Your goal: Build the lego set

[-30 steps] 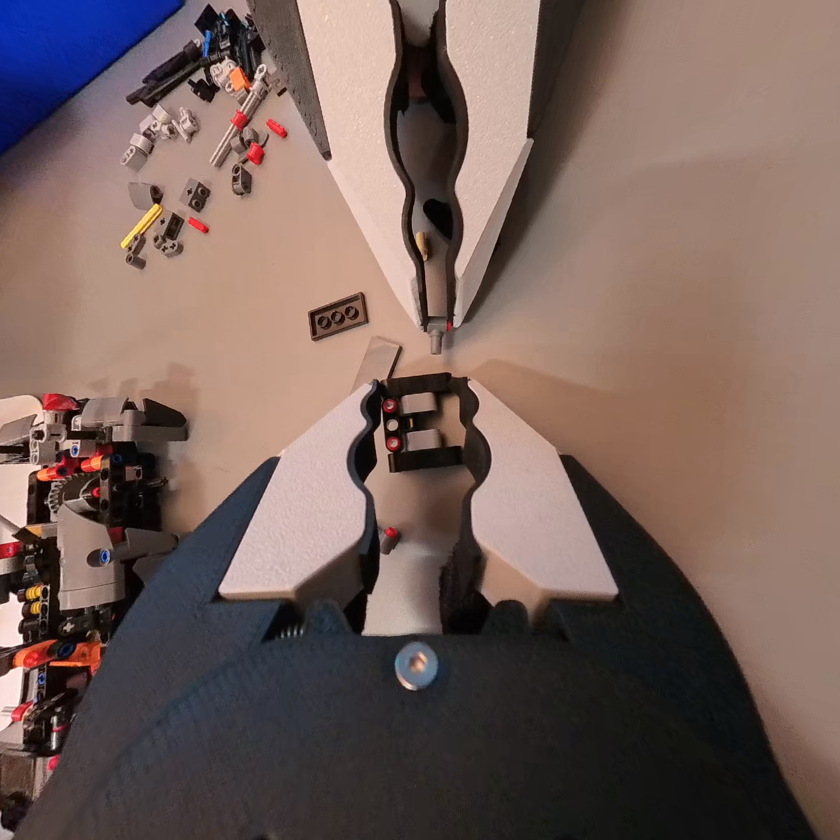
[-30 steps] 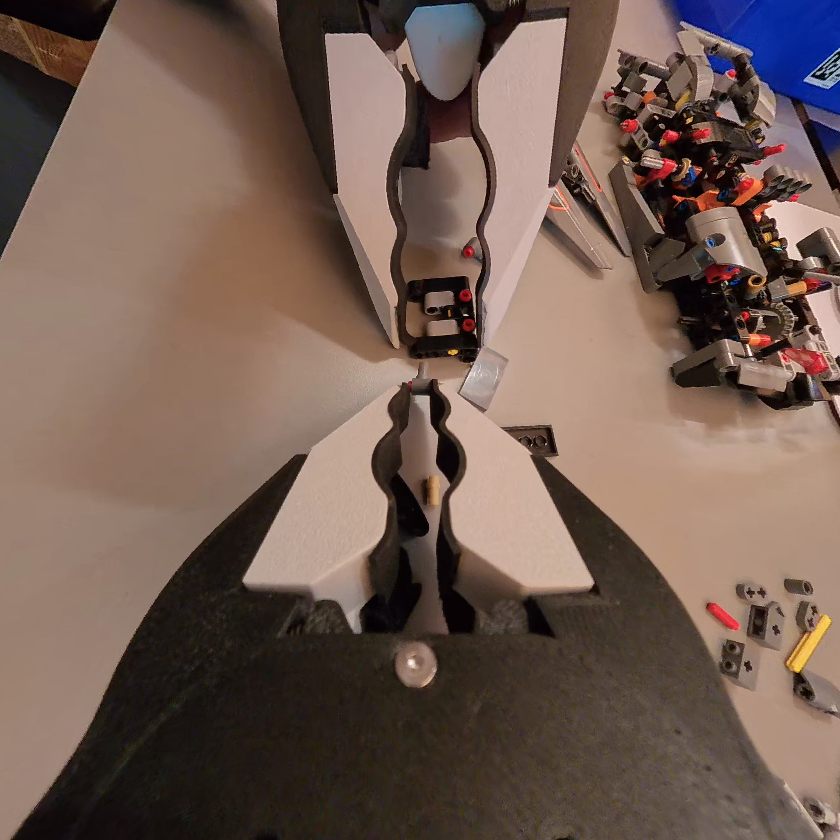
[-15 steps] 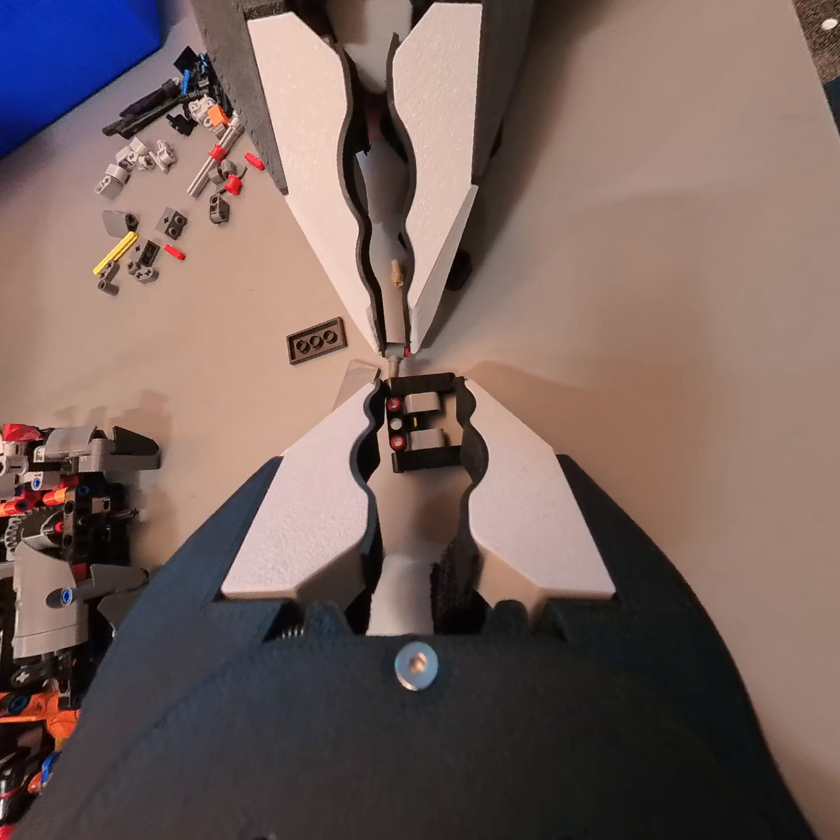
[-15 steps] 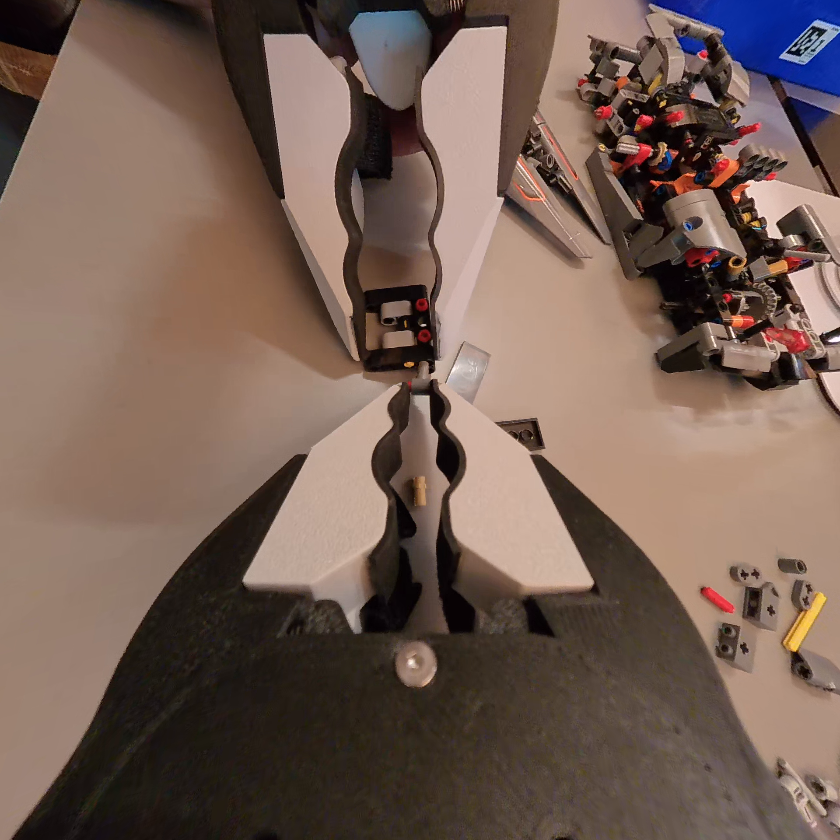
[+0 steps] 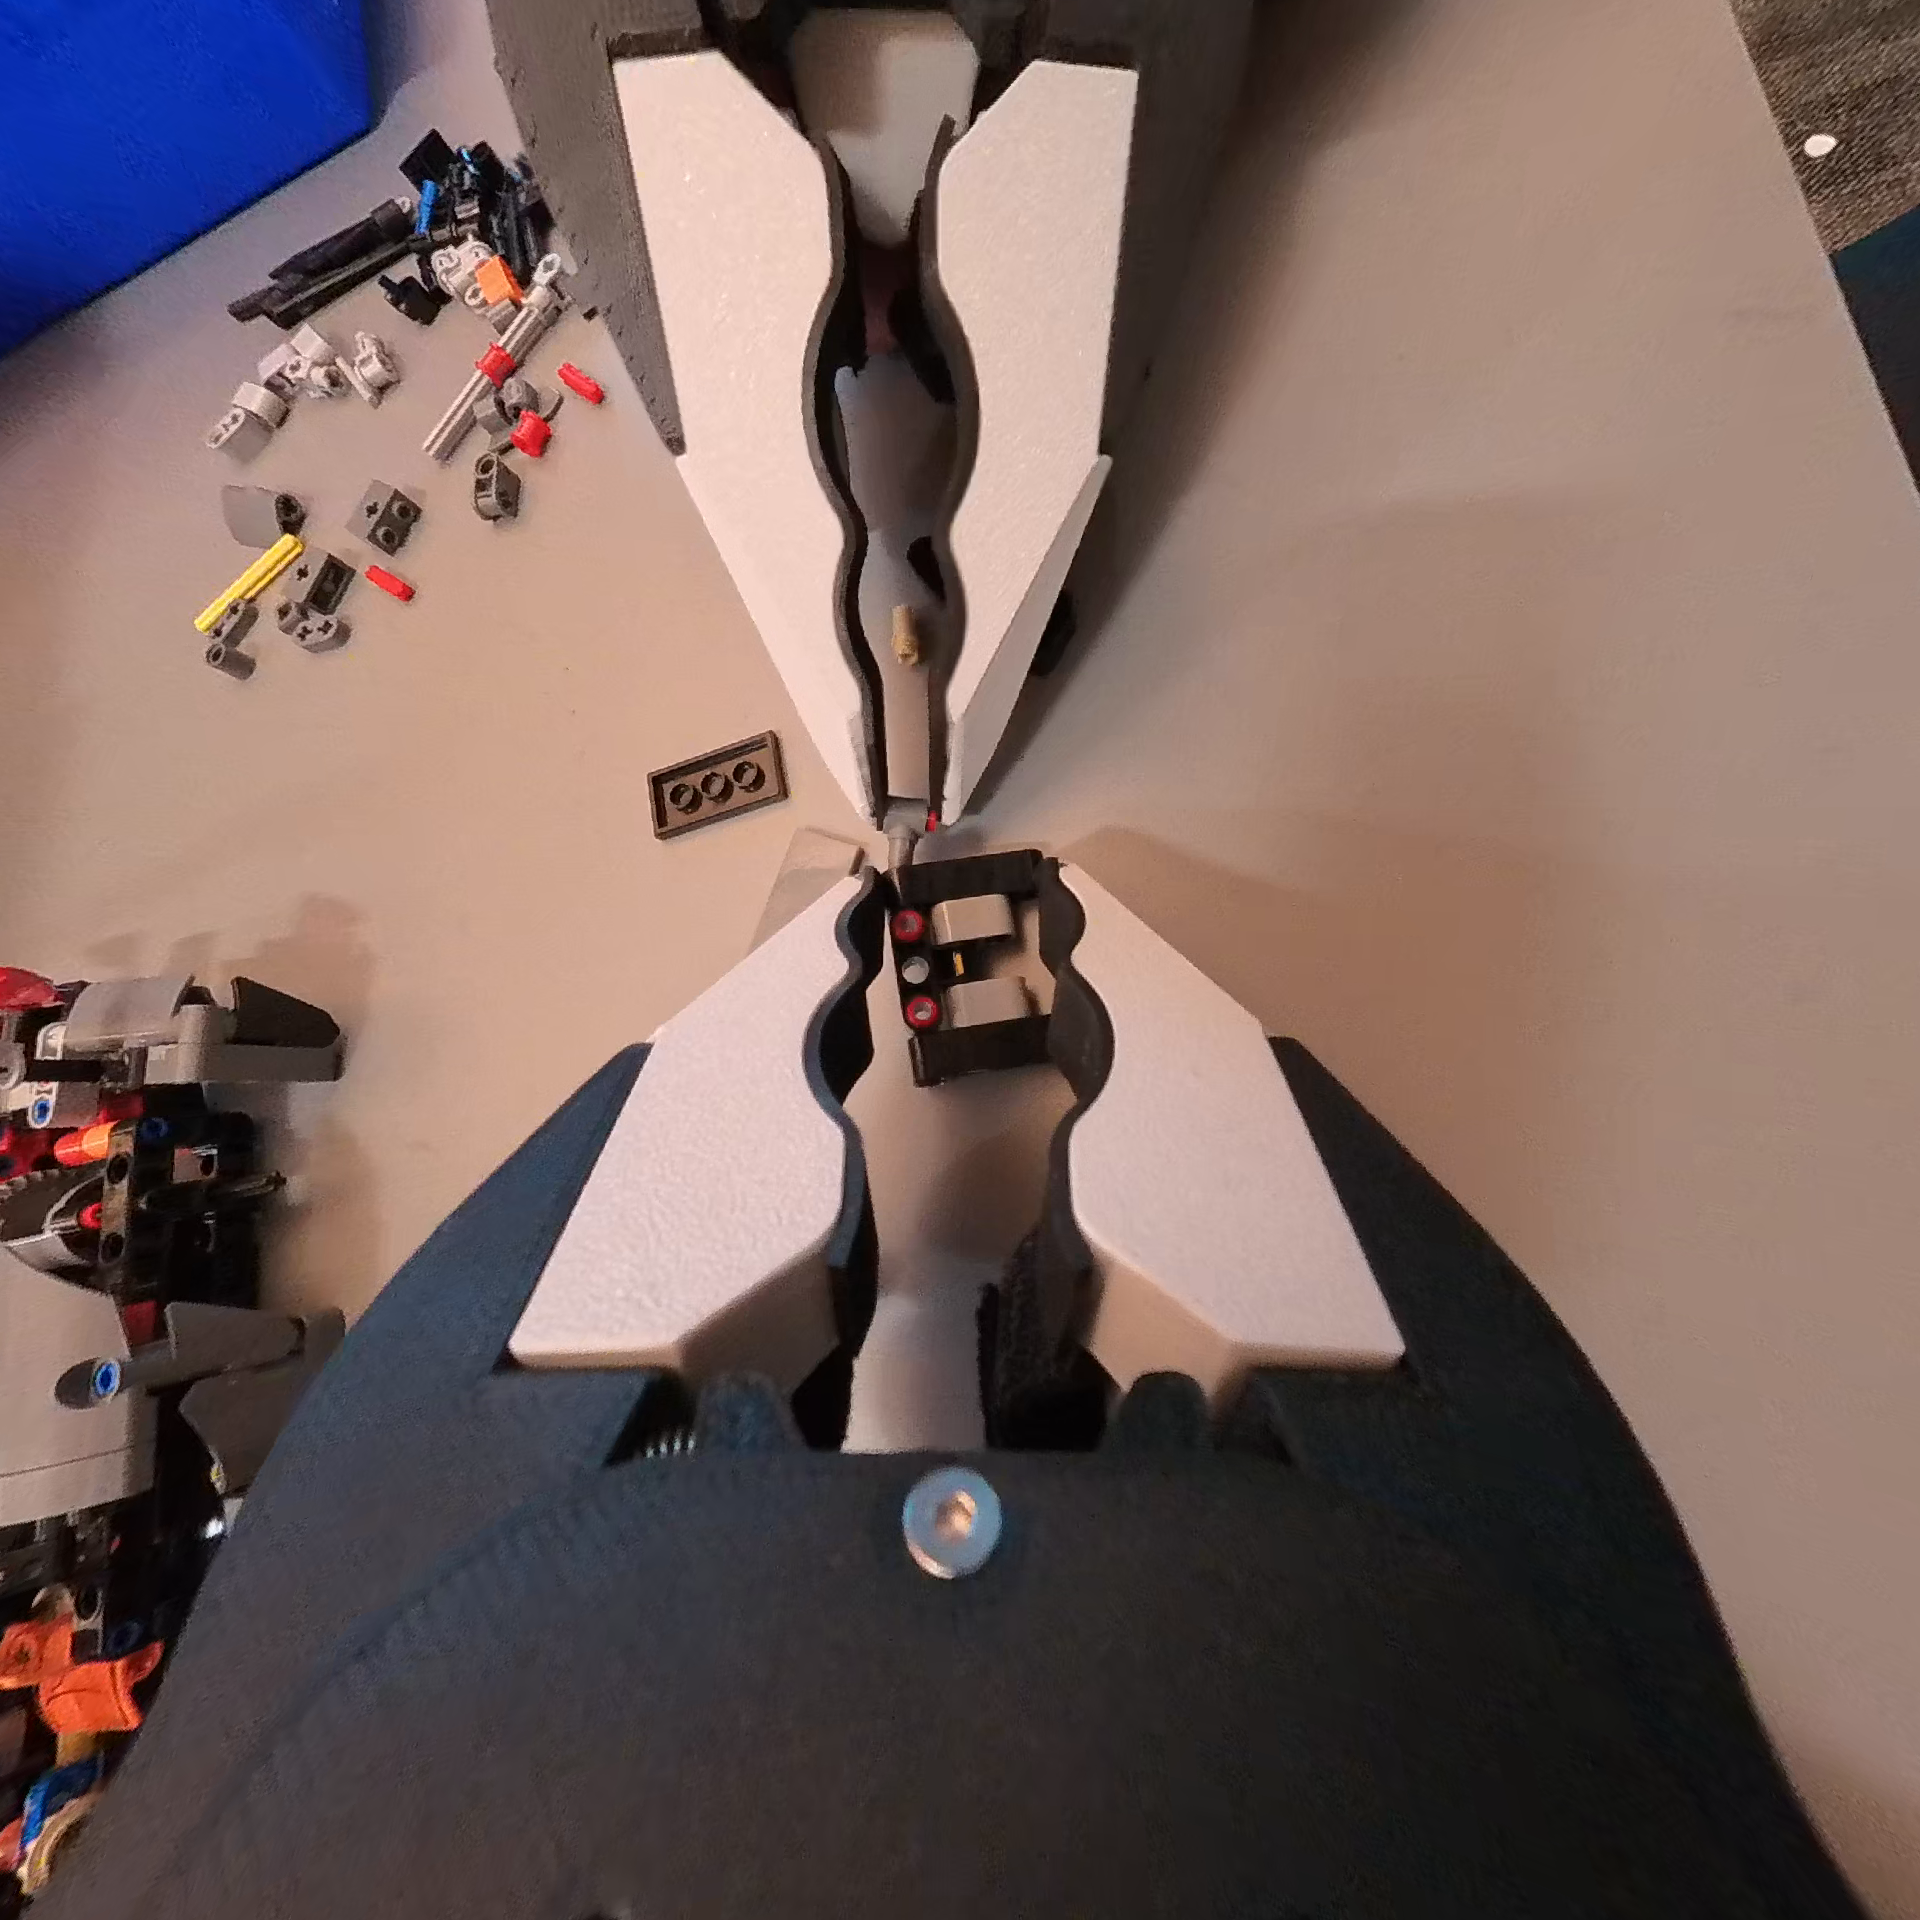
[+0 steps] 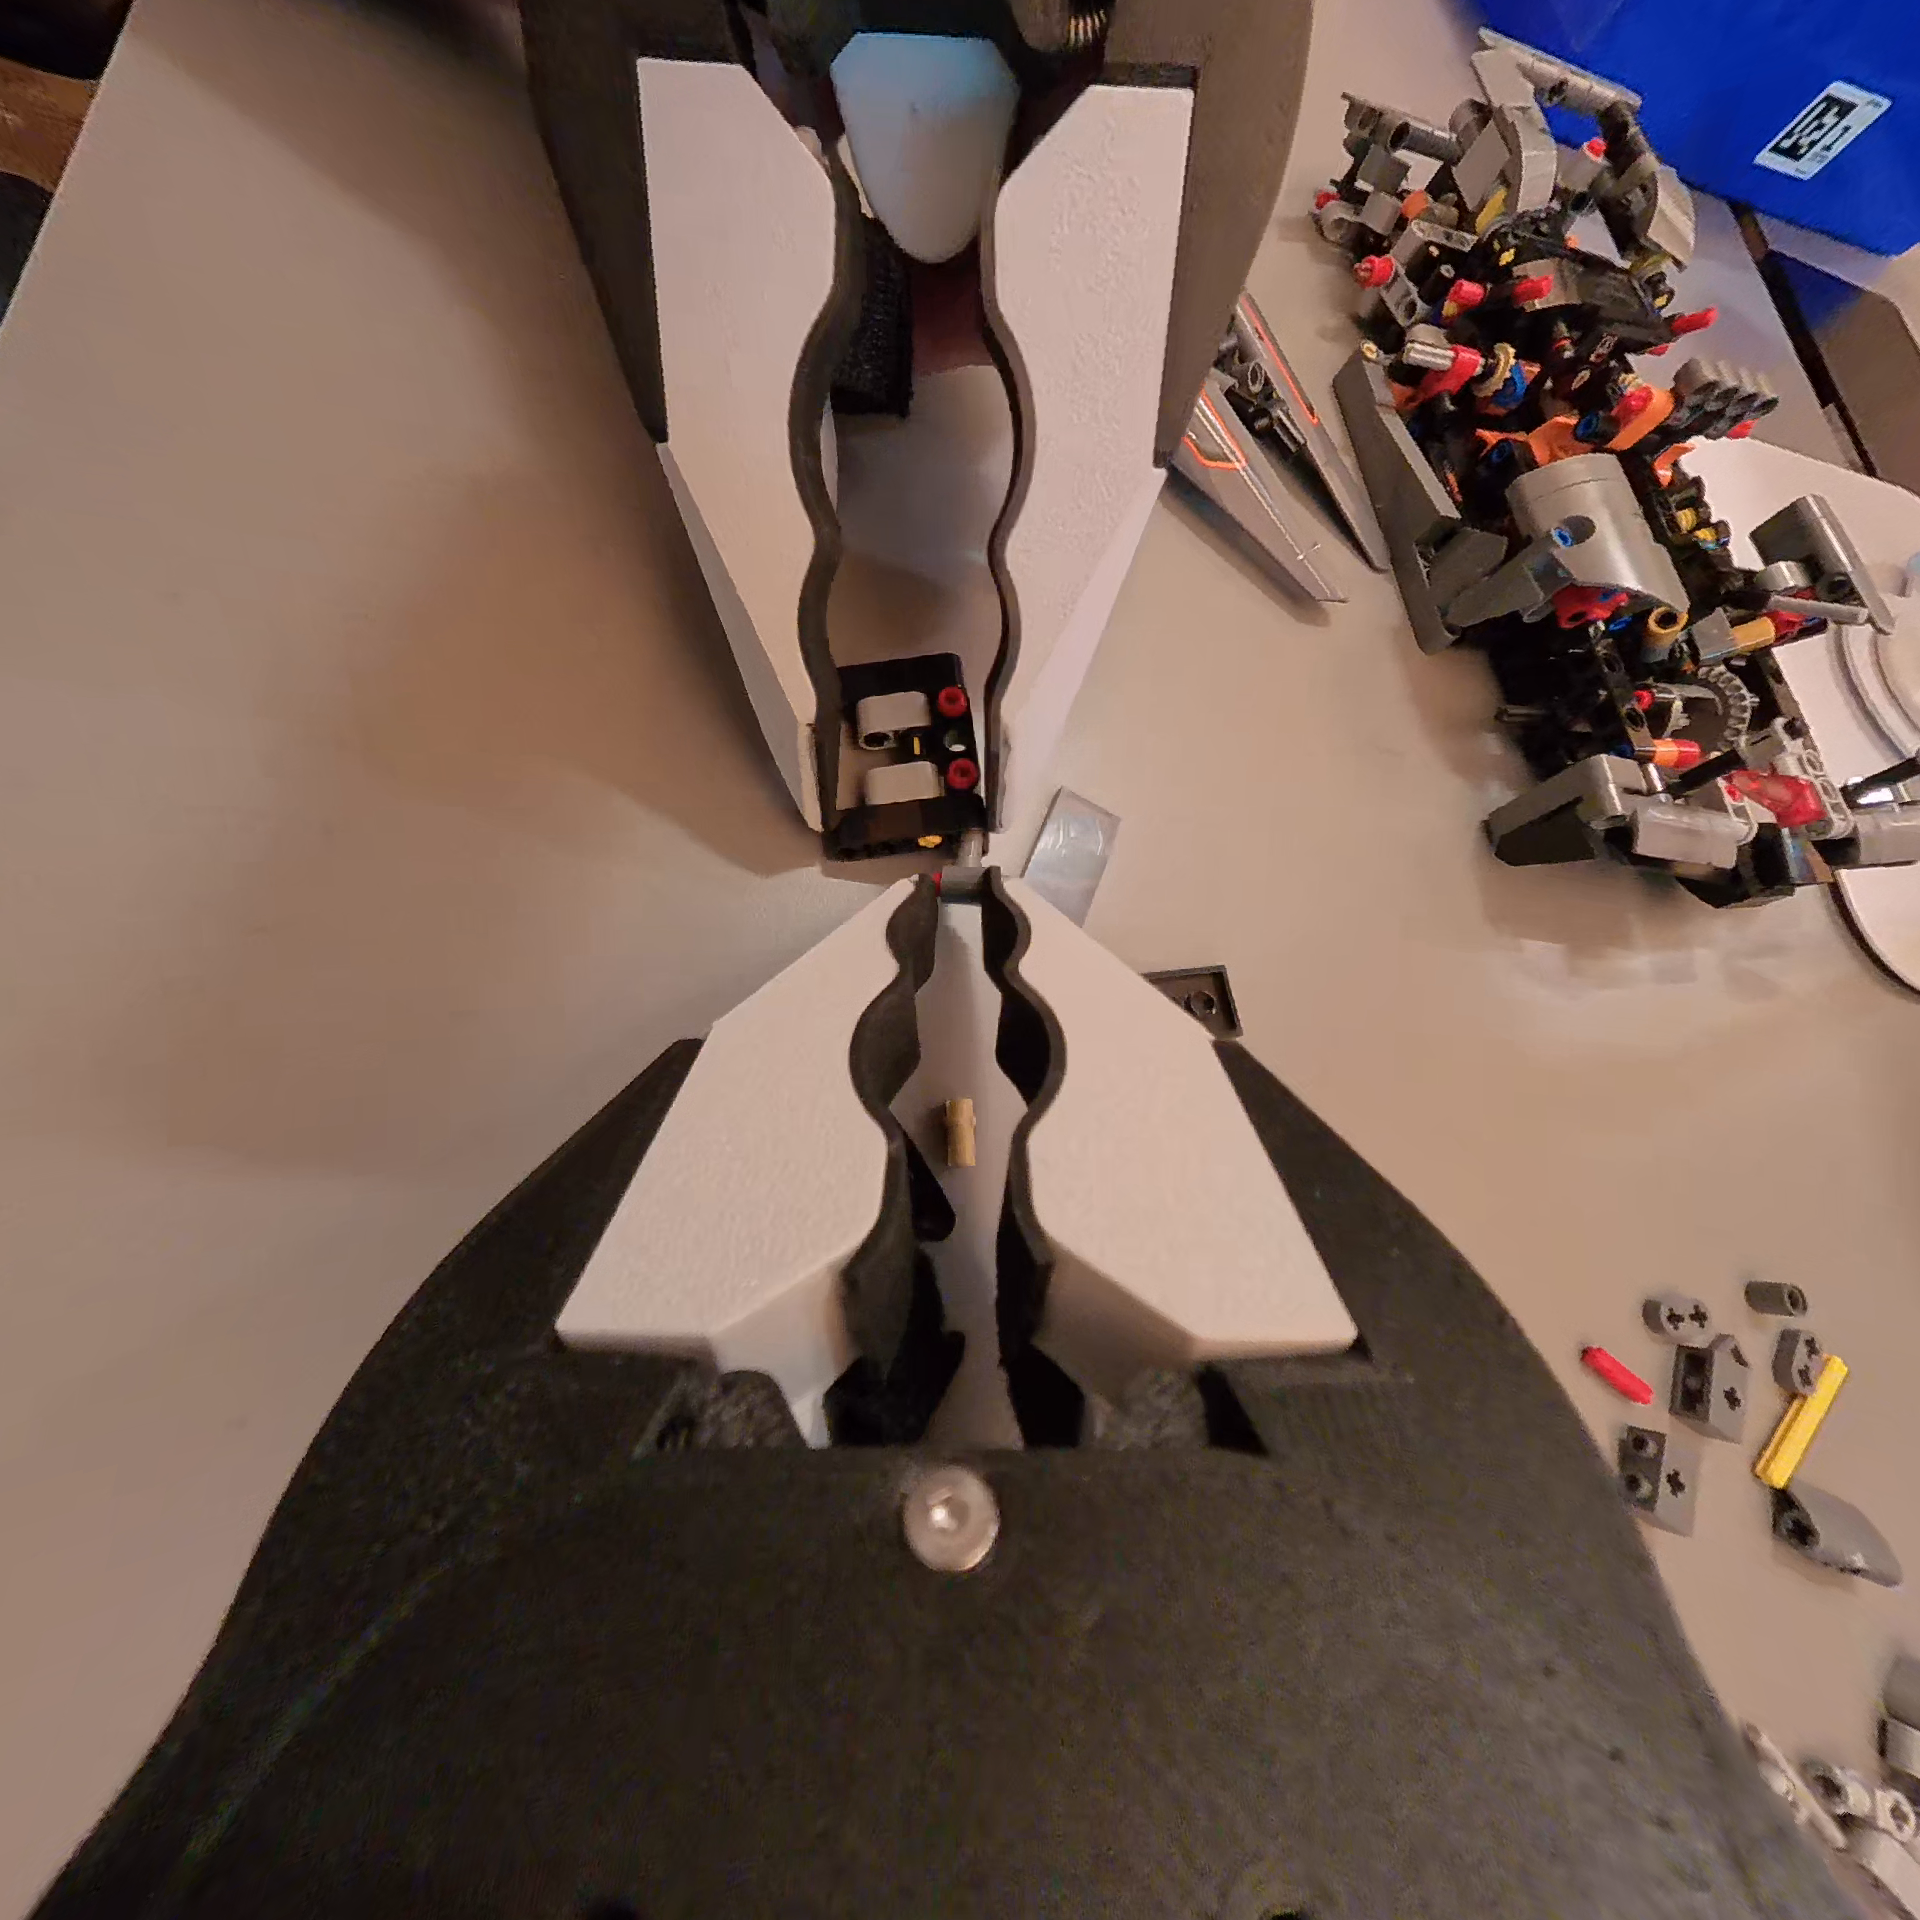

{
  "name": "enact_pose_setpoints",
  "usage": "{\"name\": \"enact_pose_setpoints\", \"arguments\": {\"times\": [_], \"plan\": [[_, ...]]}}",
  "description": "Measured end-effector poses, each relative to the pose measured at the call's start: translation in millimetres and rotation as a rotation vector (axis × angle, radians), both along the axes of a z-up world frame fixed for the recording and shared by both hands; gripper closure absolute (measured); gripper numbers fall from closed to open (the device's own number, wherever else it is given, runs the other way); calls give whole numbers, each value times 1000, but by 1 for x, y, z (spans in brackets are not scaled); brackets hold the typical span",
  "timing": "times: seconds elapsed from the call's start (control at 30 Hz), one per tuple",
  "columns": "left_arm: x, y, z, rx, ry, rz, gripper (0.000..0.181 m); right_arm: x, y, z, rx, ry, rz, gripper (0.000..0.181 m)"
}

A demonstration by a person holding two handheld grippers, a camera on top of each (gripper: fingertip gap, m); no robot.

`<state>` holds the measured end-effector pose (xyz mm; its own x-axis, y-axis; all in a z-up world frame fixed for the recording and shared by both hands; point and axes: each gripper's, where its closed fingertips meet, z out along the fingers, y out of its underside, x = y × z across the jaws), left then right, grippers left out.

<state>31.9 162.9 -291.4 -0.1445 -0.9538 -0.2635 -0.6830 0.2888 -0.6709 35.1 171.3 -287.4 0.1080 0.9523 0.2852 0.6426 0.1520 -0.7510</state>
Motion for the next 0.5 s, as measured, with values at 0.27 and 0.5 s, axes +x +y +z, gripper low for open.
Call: {"name": "enact_pose_setpoints", "arguments": {"times": [0.27,0.5], "plan": [[-1,-1,0,-16,-24,1,153,-1,-1,0,-8,-2,13,175],[-4,-2,0,-28,-36,-2,153,-3,-1,-3,-49,-20,39,175]]}}
